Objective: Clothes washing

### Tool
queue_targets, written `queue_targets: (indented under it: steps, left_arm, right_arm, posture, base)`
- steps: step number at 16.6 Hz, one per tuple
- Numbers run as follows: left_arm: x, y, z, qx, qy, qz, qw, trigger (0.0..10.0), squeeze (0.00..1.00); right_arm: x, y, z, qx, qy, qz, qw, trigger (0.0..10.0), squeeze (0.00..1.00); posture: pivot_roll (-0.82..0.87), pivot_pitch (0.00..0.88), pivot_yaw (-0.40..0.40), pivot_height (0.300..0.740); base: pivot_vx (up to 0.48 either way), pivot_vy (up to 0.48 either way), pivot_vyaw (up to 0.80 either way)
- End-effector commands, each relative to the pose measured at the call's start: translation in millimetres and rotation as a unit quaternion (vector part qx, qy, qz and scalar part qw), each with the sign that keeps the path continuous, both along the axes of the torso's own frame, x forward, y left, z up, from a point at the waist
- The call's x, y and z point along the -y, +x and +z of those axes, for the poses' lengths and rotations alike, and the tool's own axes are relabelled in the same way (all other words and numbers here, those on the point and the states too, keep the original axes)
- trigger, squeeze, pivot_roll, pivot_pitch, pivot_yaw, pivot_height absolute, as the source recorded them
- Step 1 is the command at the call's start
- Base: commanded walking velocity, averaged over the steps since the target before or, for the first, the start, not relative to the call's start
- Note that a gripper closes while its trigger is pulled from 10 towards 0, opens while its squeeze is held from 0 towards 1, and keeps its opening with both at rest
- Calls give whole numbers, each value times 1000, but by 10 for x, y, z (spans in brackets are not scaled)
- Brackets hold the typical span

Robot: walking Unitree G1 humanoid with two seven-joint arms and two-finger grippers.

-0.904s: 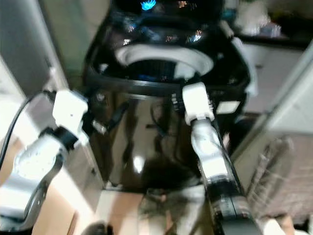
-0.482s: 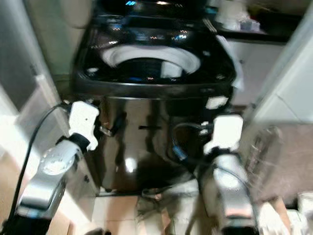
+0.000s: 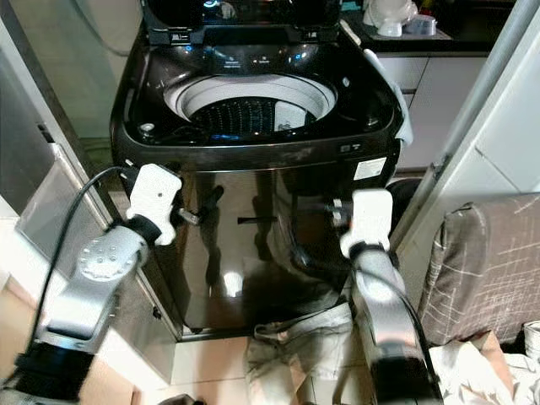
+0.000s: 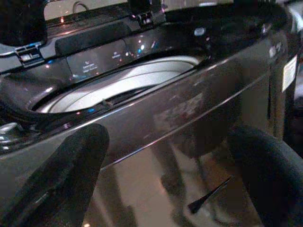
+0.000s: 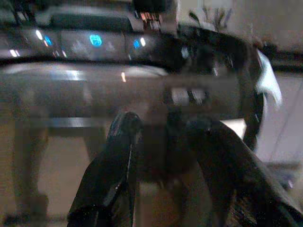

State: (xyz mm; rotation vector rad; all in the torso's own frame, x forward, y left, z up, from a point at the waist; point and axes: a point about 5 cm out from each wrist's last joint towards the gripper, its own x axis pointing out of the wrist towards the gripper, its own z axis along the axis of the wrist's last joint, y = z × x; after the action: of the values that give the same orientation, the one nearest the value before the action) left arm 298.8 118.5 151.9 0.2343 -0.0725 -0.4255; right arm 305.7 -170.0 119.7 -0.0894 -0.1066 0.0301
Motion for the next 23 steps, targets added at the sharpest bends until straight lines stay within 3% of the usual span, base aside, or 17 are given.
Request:
queue_targets:
  steps: [1,5,13,15,16,17,20,23]
  left_arm:
    - [-18,-11,-6,0,-11,12,1000,10000,0]
    - [10,-25,-19,6,-31,28,999,10000,0]
    - [46,-7,-3,15,-26,22,999,10000,0]
    - [36,4,-9,14,-28,26,999,10000,0]
    - [36,9,1,17,-21,24,999,10000,0]
    - [40,11,8,21,-17,22,999,10000,0]
    - [43,16,0,20,-18,21,999,10000,0]
    - [53,17,-26,13,-23,10,1000,10000,0]
  right_arm:
    - [-22,47,10,-6,9,3,1000,10000,0]
    - [-90,175,35,-11,5,17,1000,10000,0]
    - [-114,297,123,0,-33,15,999,10000,0]
    - [-121,303,85,-15,-19,14,1000,10000,0]
    - [-100,275,-49,-54,8,3,999,10000,0]
    - [-95,226,-108,-60,3,1,998,10000,0]
    - [-75,191,-148,-62,-11,-7,998,10000,0]
    - [-18,198,-50,-38,-36,-15,999,10000,0]
  posture:
    - [-66,0,21,740]
    - [-53,0,-3,740]
    - [-51,0,-6,740]
    - [-54,0,-4,740]
    - [-55,0,-3,725]
    - [-58,0,-2,710]
    - [-66,0,1,680]
    - [-66,0,1,650]
  base:
    - [0,0,0]
    - [-204,0,0]
    - [-272,0,0]
    - [0,0,0]
    - [0,0,0]
    - [0,0,0]
    - [0,0,0]
    - [0,0,0]
